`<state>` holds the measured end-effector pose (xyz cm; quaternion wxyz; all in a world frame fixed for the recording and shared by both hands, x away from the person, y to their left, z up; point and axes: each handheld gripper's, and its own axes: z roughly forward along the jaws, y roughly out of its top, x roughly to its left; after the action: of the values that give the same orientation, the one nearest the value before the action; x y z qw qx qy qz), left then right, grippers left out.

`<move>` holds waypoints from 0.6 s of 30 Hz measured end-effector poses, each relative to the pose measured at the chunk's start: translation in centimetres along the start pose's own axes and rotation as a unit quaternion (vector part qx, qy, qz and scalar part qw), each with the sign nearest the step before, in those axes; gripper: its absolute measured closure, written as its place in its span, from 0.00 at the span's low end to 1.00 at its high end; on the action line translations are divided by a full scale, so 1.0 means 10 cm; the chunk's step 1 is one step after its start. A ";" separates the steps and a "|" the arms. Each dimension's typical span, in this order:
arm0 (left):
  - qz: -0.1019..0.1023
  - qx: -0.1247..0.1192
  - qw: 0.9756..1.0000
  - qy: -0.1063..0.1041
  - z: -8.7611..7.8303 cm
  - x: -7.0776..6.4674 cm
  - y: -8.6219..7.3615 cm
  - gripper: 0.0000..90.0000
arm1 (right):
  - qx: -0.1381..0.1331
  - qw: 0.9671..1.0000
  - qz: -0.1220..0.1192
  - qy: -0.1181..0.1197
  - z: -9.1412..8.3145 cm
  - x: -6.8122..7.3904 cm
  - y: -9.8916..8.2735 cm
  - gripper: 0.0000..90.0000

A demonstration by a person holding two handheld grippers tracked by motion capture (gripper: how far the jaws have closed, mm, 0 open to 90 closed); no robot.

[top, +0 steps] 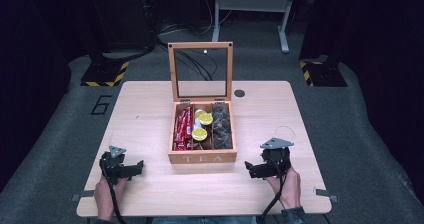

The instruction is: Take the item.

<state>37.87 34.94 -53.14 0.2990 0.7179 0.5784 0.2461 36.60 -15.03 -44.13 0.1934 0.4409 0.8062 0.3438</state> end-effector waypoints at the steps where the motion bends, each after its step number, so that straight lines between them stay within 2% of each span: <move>1: 0.000 0.000 1.000 0.000 0.00 0.00 0.00 0.00 | 0.000 1.000 -0.012 0.002 0.01 0.00 0.02 0.00; 2: 0.000 0.000 1.000 0.000 0.00 0.00 0.00 0.00 | 0.004 1.000 -0.007 0.005 0.02 0.02 0.04 0.00; 4: 0.000 0.000 1.000 0.000 0.00 0.00 0.00 0.00 | 0.002 1.000 -0.018 0.007 0.03 0.02 0.07 0.00; 5: 0.000 0.000 1.000 0.000 0.00 0.00 0.00 0.00 | 0.001 1.000 -0.011 0.007 0.04 0.04 0.09 0.00; 8: 0.000 0.000 1.000 0.000 0.00 0.00 0.00 0.00 | -0.002 1.000 -0.008 0.014 0.06 0.06 0.14 0.00; 12: 0.000 0.000 1.000 0.000 0.00 0.00 0.00 0.00 | -0.011 1.000 -0.016 0.018 0.08 0.07 0.21 0.00; 13: 0.000 0.000 1.000 0.000 0.00 0.00 0.00 0.00 | -0.011 0.999 -0.026 0.022 0.08 0.07 0.23 0.00; 18: 0.000 0.000 1.000 0.000 0.00 0.00 0.00 0.00 | -0.009 0.999 -0.032 0.030 0.13 0.10 0.33 0.00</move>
<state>37.87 34.94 -53.14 0.2991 0.7178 0.5784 0.2463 38.79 -12.38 -42.65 0.1841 0.4031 0.8222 0.3573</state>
